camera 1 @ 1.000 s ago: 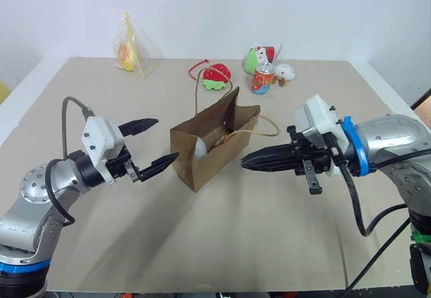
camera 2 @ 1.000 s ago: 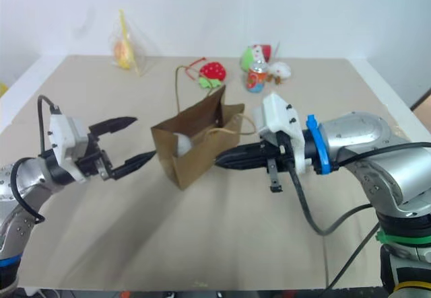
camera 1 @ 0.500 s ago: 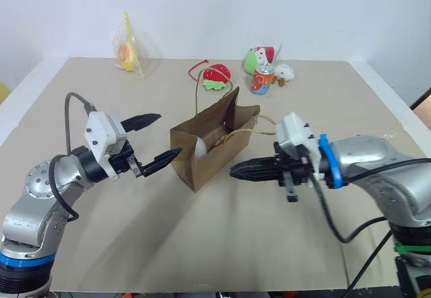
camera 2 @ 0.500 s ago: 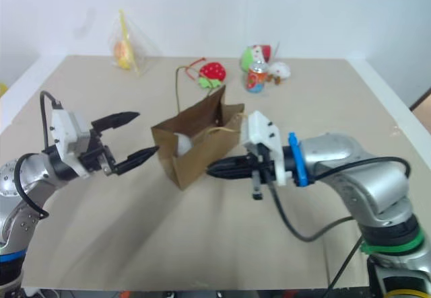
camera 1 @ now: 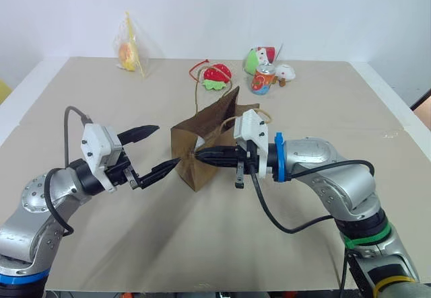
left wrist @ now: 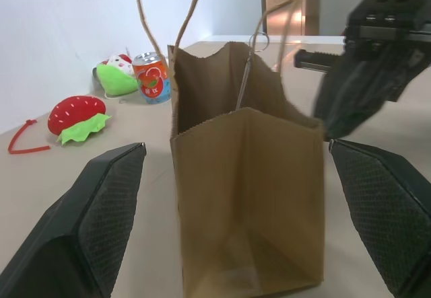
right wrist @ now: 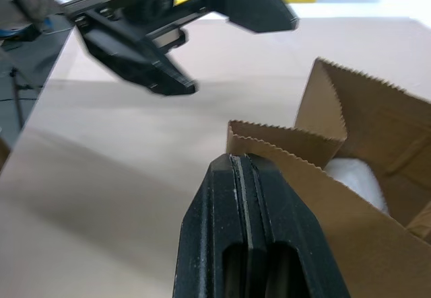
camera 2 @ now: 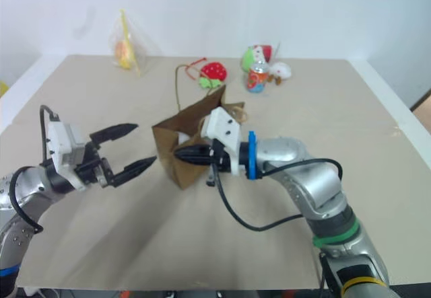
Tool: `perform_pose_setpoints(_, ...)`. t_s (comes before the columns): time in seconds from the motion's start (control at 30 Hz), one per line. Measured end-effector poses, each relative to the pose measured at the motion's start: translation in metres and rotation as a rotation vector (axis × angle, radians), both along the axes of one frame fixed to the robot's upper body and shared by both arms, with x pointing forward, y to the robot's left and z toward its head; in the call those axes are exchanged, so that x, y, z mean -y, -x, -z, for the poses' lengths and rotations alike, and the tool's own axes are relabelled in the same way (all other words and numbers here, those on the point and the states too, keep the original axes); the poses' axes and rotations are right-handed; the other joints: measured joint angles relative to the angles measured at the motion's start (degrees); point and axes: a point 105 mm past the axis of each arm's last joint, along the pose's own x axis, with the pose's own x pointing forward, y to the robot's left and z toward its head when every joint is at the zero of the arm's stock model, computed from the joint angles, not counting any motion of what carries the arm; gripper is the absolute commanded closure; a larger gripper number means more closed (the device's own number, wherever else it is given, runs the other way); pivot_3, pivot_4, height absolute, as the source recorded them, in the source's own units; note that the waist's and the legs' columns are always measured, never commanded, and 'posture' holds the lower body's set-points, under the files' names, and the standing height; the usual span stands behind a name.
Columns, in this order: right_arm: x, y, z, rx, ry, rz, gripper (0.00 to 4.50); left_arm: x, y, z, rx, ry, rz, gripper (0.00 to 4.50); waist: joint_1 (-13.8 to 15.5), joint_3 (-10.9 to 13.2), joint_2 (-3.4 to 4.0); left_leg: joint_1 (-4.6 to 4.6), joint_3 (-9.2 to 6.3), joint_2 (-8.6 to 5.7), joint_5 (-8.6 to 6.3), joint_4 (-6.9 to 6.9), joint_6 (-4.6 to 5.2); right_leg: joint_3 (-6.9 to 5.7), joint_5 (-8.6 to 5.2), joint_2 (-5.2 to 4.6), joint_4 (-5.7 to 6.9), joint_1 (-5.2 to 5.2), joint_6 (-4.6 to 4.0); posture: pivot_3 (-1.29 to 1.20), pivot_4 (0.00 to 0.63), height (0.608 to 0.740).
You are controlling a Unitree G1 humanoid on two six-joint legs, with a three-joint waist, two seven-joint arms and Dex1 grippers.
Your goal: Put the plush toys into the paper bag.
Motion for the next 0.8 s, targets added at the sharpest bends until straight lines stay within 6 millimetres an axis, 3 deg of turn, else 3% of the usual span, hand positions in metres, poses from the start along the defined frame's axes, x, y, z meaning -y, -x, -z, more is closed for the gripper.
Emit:
perform_pose_setpoints(0.53,-0.013,-0.013,0.006,0.034,-0.01,0.035,4.41,0.004,-0.004,0.008,0.012,-0.043,-0.054,0.0,0.0,0.0,0.0,0.01,0.0,0.0,0.0,-0.01,0.0,0.0,0.0,0.0,0.0,0.0,-0.01,0.0,0.15,0.74)
perform_pose_setpoints(0.7,-0.015,-0.016,0.009,0.047,0.006,0.036,4.41,0.013,-0.023,0.012,-0.034,0.047,-0.086,0.0,-0.03,0.0,-0.01,0.01,0.0,0.0,0.01,-0.02,0.01,0.01,0.01,0.02,0.01,0.0,-0.01,0.0,0.15,0.74)
perform_pose_setpoints(0.8,-0.014,-0.016,0.009,0.052,0.01,0.039,4.41,0.014,-0.025,0.014,-0.041,0.049,-0.088,0.0,0.01,0.0,-0.01,0.0,-0.02,0.0,0.01,-0.03,0.01,-0.01,0.01,0.02,0.01,0.0,-0.01,0.0,0.15,0.74)
